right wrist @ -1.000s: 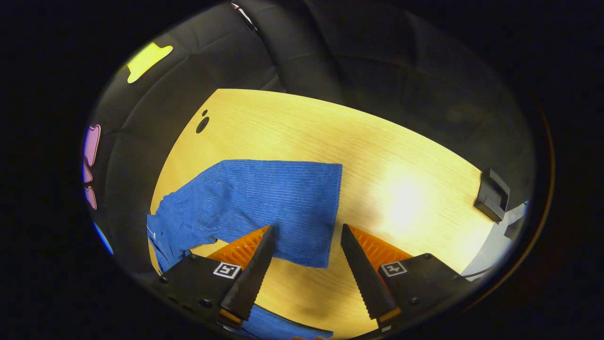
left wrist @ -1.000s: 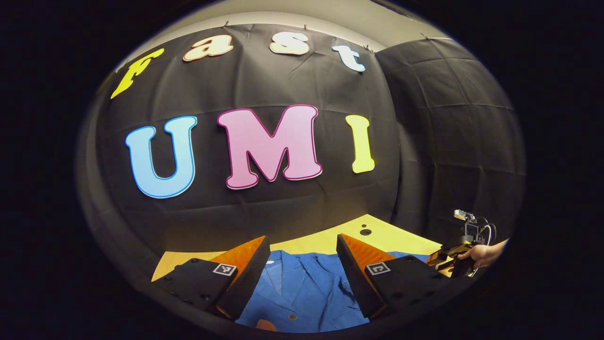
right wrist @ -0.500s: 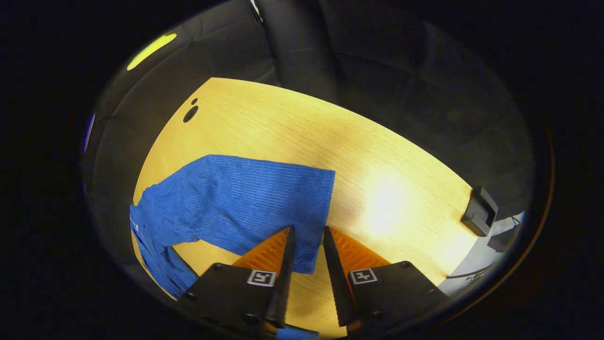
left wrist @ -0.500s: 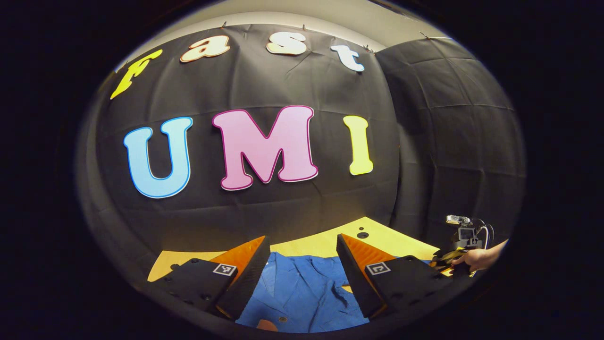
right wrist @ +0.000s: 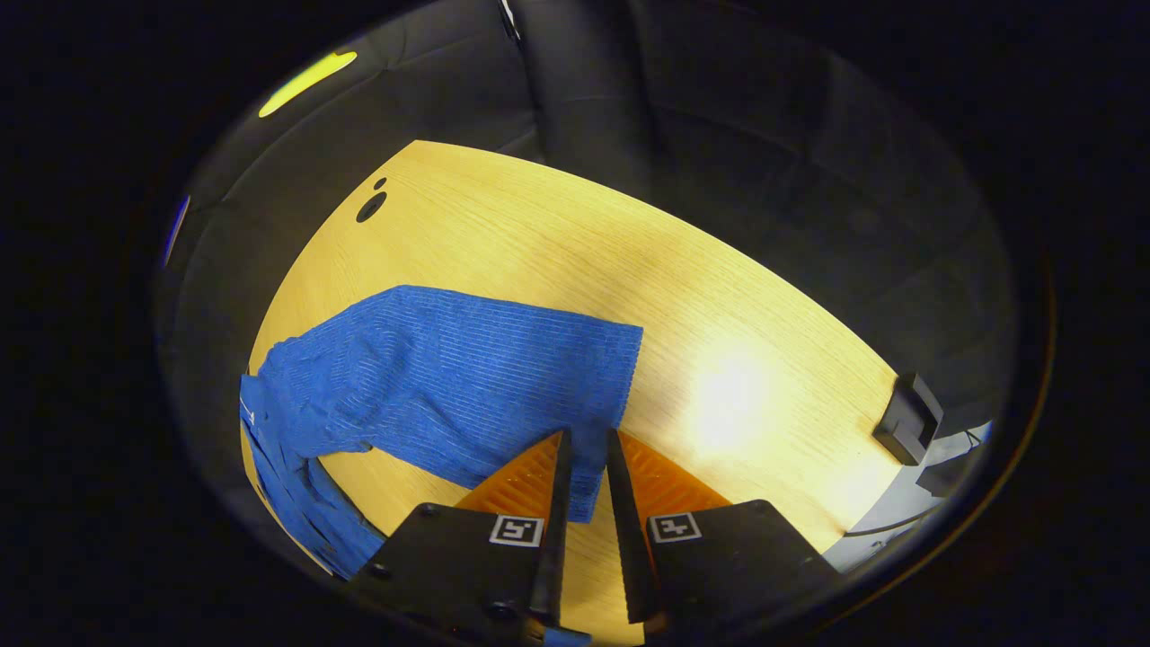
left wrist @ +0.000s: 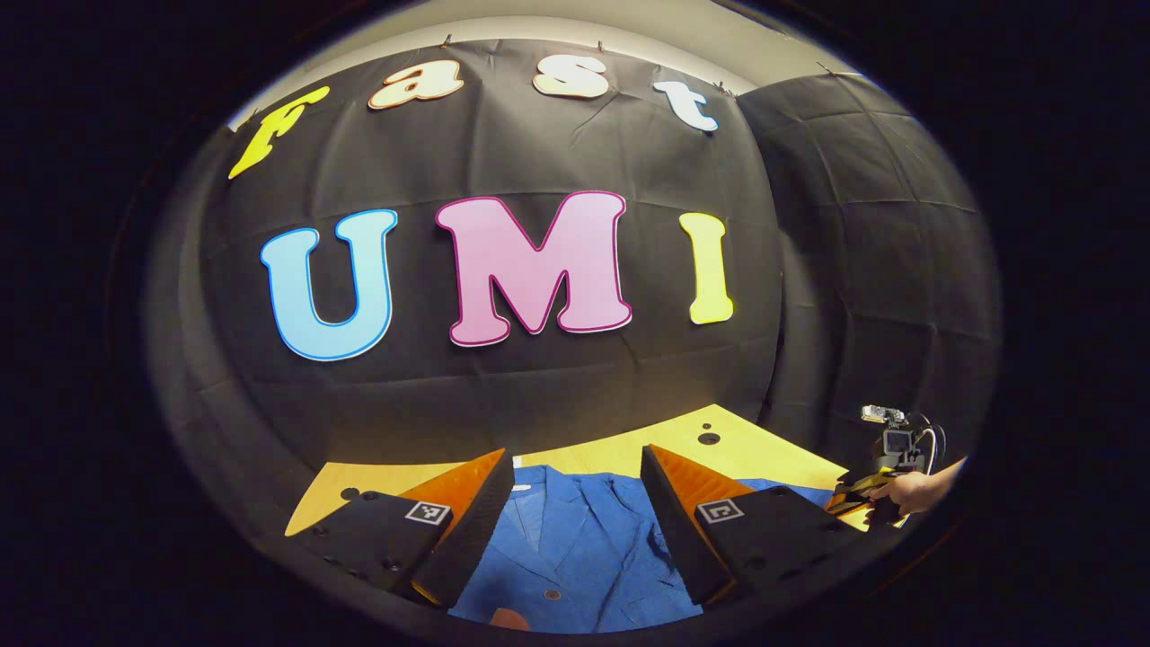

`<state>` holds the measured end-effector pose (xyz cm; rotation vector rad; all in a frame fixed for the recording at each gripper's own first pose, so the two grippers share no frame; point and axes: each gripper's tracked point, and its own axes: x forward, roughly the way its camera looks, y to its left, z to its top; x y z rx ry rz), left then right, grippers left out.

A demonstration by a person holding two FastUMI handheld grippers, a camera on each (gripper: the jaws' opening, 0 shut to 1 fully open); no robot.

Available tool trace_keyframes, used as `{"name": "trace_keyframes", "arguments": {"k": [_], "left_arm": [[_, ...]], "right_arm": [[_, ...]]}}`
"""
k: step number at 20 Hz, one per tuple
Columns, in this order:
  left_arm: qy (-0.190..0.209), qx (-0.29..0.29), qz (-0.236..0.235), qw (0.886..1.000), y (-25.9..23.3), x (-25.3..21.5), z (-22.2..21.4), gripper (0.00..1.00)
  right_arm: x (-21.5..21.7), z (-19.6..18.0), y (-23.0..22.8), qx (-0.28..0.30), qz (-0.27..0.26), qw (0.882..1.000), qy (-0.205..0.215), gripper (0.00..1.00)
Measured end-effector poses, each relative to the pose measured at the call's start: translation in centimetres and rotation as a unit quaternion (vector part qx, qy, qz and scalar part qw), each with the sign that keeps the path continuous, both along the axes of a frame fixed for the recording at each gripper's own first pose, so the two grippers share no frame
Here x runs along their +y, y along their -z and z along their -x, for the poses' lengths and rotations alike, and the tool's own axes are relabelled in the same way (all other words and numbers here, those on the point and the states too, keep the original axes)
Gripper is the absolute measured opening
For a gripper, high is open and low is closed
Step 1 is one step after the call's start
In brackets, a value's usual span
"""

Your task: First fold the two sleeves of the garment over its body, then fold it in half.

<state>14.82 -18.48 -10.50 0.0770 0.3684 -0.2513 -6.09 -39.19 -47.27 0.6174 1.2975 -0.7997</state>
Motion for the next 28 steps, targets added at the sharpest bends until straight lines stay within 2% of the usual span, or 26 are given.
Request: {"name": "trace_keyframes", "arguments": {"k": [1,2,3,4,5,6,8,10,13,16,19,24,28], "left_arm": [[-0.001,0.0,-0.003,1.0,-0.1,0.1,0.0,0.82],[-0.002,-0.002,-0.006,1.0,-0.2,0.3,0.0,0.82],[-0.002,-0.004,-0.005,1.0,-0.3,0.4,-0.1,0.82],[0.0,-0.005,-0.003,1.0,-0.3,0.3,0.0,0.82],[0.001,-0.004,-0.001,1.0,-0.3,0.1,0.0,0.82],[0.003,-0.002,-0.001,1.0,-0.3,-0.1,0.1,0.82],[0.005,-0.001,-0.002,1.0,-0.1,-0.2,0.4,0.82],[0.009,0.0,-0.005,1.0,-0.1,-0.3,0.5,0.82],[0.009,-0.002,-0.012,1.0,-0.3,0.1,0.5,0.82],[0.011,0.003,-0.008,1.0,-0.1,0.1,0.9,0.82],[0.016,0.002,-0.007,1.0,-0.1,0.0,1.5,0.82],[0.028,-0.021,-0.01,0.999,-1.3,0.9,3.3,0.82],[0.026,-0.017,0.011,0.999,-1.1,2.9,5.2,0.82]], "right_arm": [[-1.2,-0.8,-0.7,-0.002,0.006,1.0,0.014,0.14],[-0.2,-0.3,-0.5,-0.001,-0.001,1.0,0.016,0.0],[-0.2,-0.2,-0.8,-0.004,-0.004,1.0,0.014,0.07],[-0.2,-0.3,-0.9,-0.008,-0.007,1.0,0.012,0.07],[-0.2,-0.4,-0.8,-0.019,-0.006,1.0,0.01,0.07],[-0.3,-1.1,-0.5,-0.04,-0.009,0.999,0.007,0.0],[0.3,-1.2,-0.4,-0.067,-0.026,0.997,0.004,0.01],[0.1,-1.4,-0.7,-0.077,-0.03,0.996,0.02,0.01],[-0.7,-2.6,-1.9,-0.108,-0.006,0.994,0.036,0.01],[-0.3,-2.8,-4.3,-0.126,0.007,0.992,0.016,0.01],[0.1,-4.1,-6.1,-0.148,0.012,0.989,0.024,0.01],[-1.0,-3.3,-9.2,-0.164,0.065,0.983,0.042,0.01],[0.0,-3.2,-12.5,-0.186,0.092,0.978,0.037,0.01]]}}
